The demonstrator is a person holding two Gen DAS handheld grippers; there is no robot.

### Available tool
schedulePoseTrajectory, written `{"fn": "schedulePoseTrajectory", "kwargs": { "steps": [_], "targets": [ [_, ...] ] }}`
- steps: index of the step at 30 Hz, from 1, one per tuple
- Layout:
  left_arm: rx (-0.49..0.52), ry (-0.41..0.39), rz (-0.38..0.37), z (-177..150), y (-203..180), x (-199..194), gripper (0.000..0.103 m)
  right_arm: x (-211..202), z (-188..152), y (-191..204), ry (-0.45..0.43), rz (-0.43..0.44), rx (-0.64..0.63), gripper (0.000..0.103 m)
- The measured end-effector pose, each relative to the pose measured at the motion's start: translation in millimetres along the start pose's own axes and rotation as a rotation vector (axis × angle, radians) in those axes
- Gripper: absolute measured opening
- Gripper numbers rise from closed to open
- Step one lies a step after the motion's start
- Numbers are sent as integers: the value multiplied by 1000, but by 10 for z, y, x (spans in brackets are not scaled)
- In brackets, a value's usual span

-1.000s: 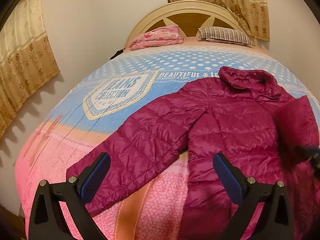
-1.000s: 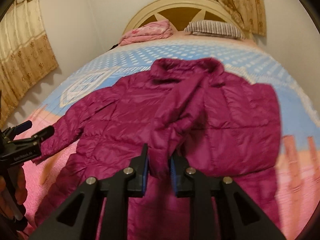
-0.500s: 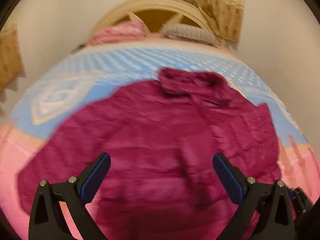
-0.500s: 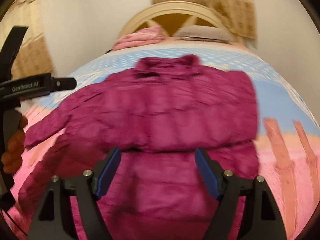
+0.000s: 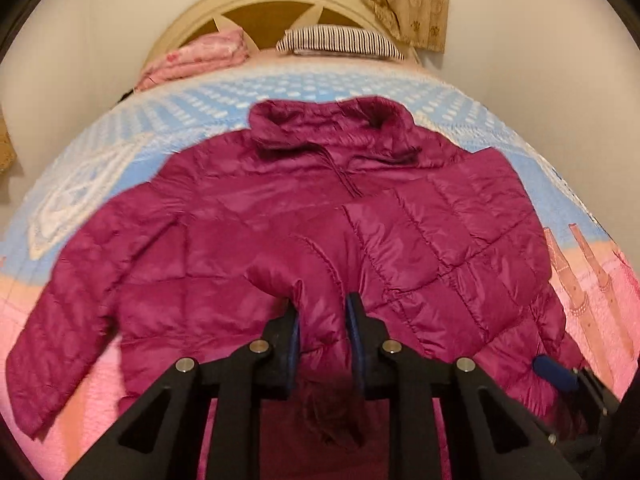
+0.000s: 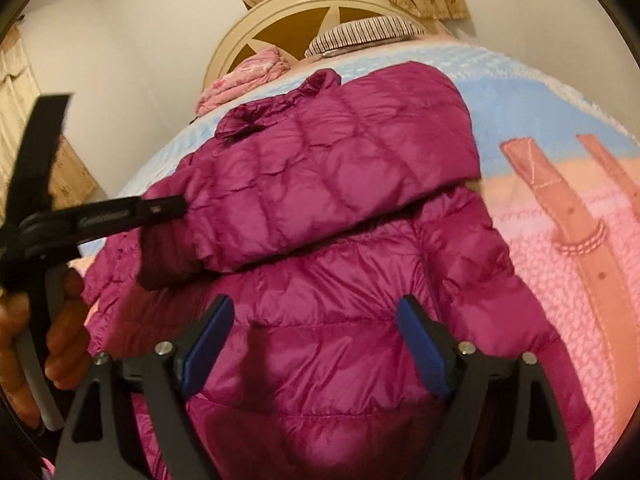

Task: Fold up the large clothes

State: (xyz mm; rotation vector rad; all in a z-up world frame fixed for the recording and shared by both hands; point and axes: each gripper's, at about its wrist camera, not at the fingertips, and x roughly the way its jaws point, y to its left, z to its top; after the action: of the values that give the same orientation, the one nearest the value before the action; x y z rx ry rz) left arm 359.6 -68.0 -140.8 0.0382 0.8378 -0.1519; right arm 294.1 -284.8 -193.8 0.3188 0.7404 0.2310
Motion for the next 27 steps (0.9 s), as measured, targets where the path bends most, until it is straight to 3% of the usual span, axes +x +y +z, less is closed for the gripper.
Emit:
{"fn": "schedulePoseTrajectory", "kwargs": {
  "steps": [5, 12, 18, 22, 24, 27],
  "targets": [
    [-11, -41, 20, -119, 233, -262, 21, 13, -7, 32, 3, 10, -7, 92],
    [22, -78, 135, -137, 460, -242, 21, -39, -56, -38, -5, 21, 6, 92],
    [12, 20, 125, -200, 526, 67, 21, -24, -74, -17, 0, 10, -1, 92],
    [43, -26, 151, -175, 447, -123, 24, -64, -39, -48, -4, 15, 13, 92],
    [44, -68, 173, -114, 460, -272, 33, -124, 0, -77, 21, -3, 26, 89],
    [55, -138, 232, -62, 469, -440, 79, -314, 122, -113, 14, -37, 32, 88]
  ]
}}
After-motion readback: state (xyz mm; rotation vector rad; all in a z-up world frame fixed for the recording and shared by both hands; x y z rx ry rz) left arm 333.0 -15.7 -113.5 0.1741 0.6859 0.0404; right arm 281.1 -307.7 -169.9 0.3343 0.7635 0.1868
